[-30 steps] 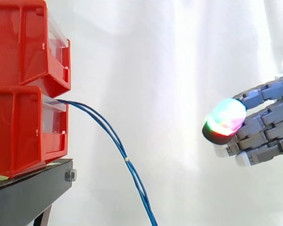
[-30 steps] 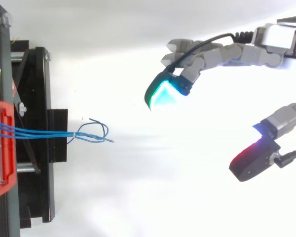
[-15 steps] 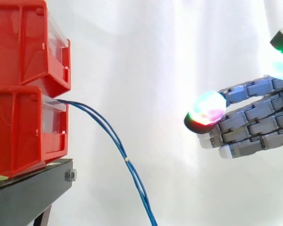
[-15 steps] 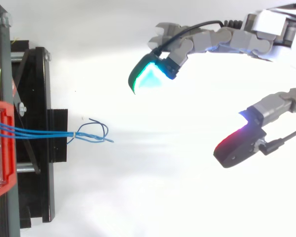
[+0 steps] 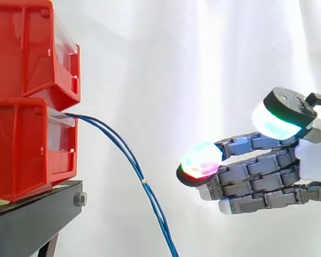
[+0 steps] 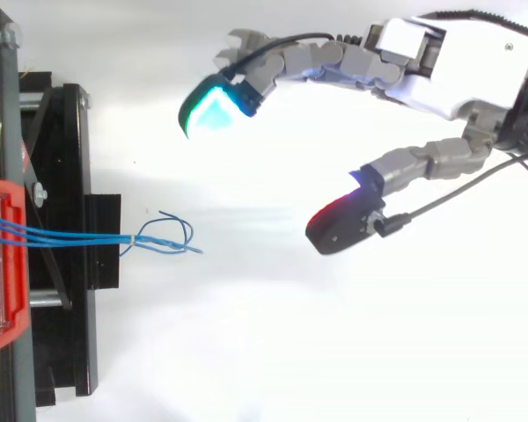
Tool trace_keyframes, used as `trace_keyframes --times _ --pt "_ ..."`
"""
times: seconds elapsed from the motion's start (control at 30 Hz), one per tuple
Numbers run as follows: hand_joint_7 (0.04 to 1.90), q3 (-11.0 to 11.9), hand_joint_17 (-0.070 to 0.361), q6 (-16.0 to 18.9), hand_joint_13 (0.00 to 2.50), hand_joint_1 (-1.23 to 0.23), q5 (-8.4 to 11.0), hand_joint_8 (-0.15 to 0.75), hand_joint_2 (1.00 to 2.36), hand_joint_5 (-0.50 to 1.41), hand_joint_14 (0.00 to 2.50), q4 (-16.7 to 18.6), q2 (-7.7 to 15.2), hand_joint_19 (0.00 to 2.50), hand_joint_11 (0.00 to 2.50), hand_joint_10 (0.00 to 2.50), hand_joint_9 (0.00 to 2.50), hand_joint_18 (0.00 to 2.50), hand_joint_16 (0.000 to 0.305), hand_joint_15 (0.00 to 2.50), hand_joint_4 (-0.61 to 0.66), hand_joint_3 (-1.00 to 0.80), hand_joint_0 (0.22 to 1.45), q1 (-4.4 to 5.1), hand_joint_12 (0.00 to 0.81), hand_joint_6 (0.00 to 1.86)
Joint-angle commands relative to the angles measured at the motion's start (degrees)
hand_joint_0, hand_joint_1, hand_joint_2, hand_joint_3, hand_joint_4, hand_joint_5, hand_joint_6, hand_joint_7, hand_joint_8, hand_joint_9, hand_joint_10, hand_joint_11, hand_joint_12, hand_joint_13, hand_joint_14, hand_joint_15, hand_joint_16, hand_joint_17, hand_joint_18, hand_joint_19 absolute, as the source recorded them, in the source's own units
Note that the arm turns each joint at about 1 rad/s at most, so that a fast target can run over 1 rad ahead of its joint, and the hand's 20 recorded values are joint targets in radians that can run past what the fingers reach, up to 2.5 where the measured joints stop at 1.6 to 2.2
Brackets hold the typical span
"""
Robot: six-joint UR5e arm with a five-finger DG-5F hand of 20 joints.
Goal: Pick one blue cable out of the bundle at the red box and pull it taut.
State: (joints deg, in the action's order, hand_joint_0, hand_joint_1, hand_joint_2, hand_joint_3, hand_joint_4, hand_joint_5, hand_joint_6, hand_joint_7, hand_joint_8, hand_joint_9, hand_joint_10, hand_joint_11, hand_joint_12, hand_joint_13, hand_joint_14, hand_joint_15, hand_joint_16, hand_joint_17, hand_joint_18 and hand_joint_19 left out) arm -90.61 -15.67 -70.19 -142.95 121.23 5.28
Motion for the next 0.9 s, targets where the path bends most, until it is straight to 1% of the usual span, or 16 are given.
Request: trace_keyframes --times 0.0,0.2,0.37,0.43,0.5,0.57,0.63,0.67,0.7,0.73,0.77,0.8,0.83,0.87 --pt "0.68 0.0 0.13 -0.6 0.0 -0.73 2.16 0.278 1.0 -0.21 0.0 0.6 0.3 0.06 0.0 0.0 0.19 0.0 0.058 0.04 0.28 -0.5 0.45 -0.01 0.359 0.5" --pt "0.68 0.0 0.13 -0.6 0.0 -0.73 4.18 0.276 1.0 -0.21 0.0 0.3 0.3 0.06 0.0 0.0 0.19 0.0 0.058 0.04 0.28 -0.5 0.45 -0.09 0.357 0.5" --pt "0.68 0.0 0.129 -0.8 0.0 -0.73 4.27 0.275 1.0 -0.21 0.0 0.5 0.4 0.06 0.0 0.0 0.19 0.0 0.057 0.04 0.28 -0.5 0.45 -0.01 0.355 0.5" --pt "0.68 0.0 0.128 -1.5 0.0 -0.73 4.18 0.274 1.0 -0.21 0.0 0.6 0.4 0.06 0.0 0.0 0.19 0.0 0.057 0.03 0.28 -0.5 0.46 -0.01 0.355 0.5" --pt "0.69 0.0 0.128 -1.8 0.0 -0.73 3.92 0.273 1.0 -0.21 0.0 0.7 1.2 0.06 0.0 0.0 0.19 0.0 0.057 0.03 0.29 -0.5 0.46 0.17 0.354 0.5" --pt "0.68 0.2 0.127 -1.7 0.0 -0.72 3.92 0.271 1.0 -0.21 0.0 1.6 2.5 0.06 0.0 0.0 0.19 0.0 0.057 0.03 0.28 -0.5 0.47 0.35 0.352 0.5" --pt "0.69 1.0 0.126 -1.6 0.0 -0.72 3.83 0.271 1.0 -0.21 0.0 3.2 3.9 0.06 0.0 0.0 0.19 0.0 0.056 0.04 0.29 -0.5 0.47 0.61 0.352 0.5" --pt "0.69 1.0 0.126 -1.6 0.0 -0.72 3.83 0.27 1.0 -0.21 0.0 3.2 3.9 0.07 0.0 0.0 0.19 0.0 0.056 0.04 0.29 -0.5 0.47 0.61 0.351 0.5" --pt "0.69 2.5 0.125 -1.5 0.0 -0.72 3.48 0.269 1.0 -0.21 0.0 4.1 5.7 0.06 0.0 0.0 0.2 0.0 0.056 0.04 0.29 -0.5 0.48 0.87 0.348 0.5" --pt "0.7 3.1 0.124 -1.4 0.0 -0.72 3.3 0.268 1.0 -0.2 0.0 4.1 6.6 0.06 0.0 0.0 0.2 0.0 0.055 0.04 0.29 -0.5 0.48 0.96 0.347 0.5" --pt "0.7 4.9 0.124 -1.3 0.0 -0.72 2.42 0.268 1.0 -0.2 0.0 3.9 7.8 0.06 0.0 0.0 0.2 0.0 0.055 0.04 0.29 -0.5 0.48 1.14 0.346 0.5" --pt "0.71 5.9 0.122 -1.4 0.0 -0.72 1.72 0.265 1.0 -0.2 0.0 3.7 8.8 0.06 0.0 0.0 0.2 0.0 0.054 0.03 0.29 -0.5 0.49 1.23 0.342 0.5" --pt "0.72 7.5 0.121 -1.2 0.0 -0.72 0.93 0.267 1.0 -0.2 0.0 3.6 9.9 0.06 0.0 0.0 0.21 0.0 0.054 0.03 0.3 -0.5 0.5 1.31 0.341 0.5" --pt "0.72 8.9 0.121 -0.9 0.0 -0.72 -0.04 0.267 1.0 -0.19 0.0 3.1 11.5 0.06 0.0 0.0 0.21 0.0 0.054 0.03 0.3 -0.5 0.5 1.4 0.34 0.5"
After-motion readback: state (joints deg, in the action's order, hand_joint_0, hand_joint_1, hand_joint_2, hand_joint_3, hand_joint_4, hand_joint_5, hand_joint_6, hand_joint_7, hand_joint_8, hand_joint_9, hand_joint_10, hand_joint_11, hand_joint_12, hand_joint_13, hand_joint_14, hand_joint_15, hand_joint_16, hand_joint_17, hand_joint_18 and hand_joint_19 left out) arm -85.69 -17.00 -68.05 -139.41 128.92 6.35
